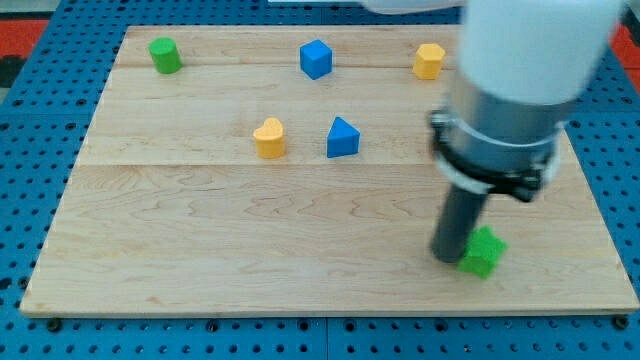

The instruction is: Push the blue triangle towards bottom center

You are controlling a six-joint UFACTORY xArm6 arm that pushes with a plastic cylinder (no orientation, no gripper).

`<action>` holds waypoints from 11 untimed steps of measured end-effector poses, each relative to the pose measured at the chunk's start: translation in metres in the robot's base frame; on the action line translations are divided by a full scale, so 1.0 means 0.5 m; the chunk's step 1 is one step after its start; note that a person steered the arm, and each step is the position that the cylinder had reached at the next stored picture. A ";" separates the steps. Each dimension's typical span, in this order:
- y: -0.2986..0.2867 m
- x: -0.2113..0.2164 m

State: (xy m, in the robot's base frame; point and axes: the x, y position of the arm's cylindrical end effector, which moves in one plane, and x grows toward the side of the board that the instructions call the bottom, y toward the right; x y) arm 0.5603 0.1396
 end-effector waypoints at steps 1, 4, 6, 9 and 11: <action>-0.088 -0.071; -0.196 -0.347; -0.333 -0.220; -0.372 -0.080; -0.332 -0.070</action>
